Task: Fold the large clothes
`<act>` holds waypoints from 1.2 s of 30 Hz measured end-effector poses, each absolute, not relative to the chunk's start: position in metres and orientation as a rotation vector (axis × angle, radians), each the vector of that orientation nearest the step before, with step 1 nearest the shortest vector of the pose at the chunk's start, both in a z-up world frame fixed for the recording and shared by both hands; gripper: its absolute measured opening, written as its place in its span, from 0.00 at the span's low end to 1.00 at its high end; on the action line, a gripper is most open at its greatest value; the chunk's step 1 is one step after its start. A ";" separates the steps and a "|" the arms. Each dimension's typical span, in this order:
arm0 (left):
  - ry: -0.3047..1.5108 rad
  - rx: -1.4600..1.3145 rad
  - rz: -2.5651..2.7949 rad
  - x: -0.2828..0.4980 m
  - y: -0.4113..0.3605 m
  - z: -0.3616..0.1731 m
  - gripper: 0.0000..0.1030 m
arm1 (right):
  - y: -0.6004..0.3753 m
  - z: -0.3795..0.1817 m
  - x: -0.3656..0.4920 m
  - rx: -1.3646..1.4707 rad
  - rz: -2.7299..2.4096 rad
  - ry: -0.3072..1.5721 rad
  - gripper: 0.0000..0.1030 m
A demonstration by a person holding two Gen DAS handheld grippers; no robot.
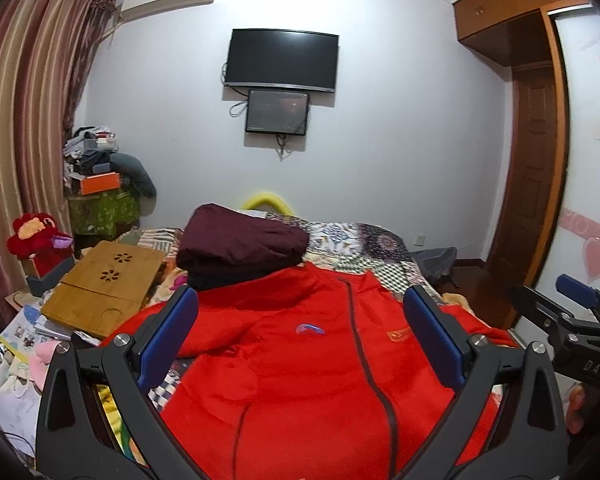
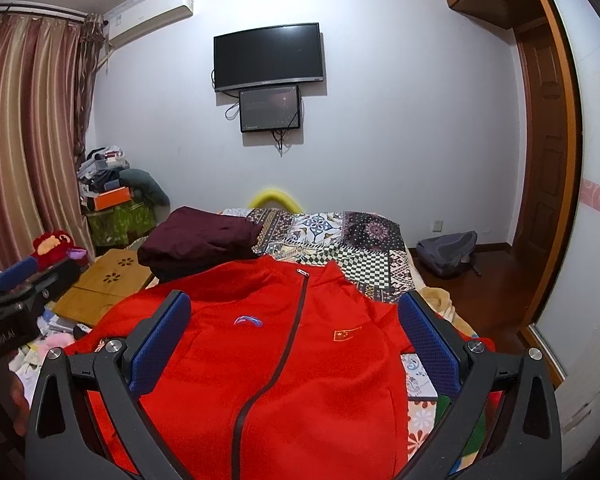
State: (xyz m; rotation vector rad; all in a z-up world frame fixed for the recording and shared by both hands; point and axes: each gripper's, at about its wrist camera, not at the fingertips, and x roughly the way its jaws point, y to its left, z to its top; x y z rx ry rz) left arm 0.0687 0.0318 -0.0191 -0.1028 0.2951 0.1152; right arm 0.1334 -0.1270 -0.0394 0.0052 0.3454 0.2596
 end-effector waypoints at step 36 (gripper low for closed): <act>0.807 -1.014 0.349 0.171 0.390 -0.276 0.99 | -0.062 -0.099 0.272 -0.071 0.194 0.773 1.00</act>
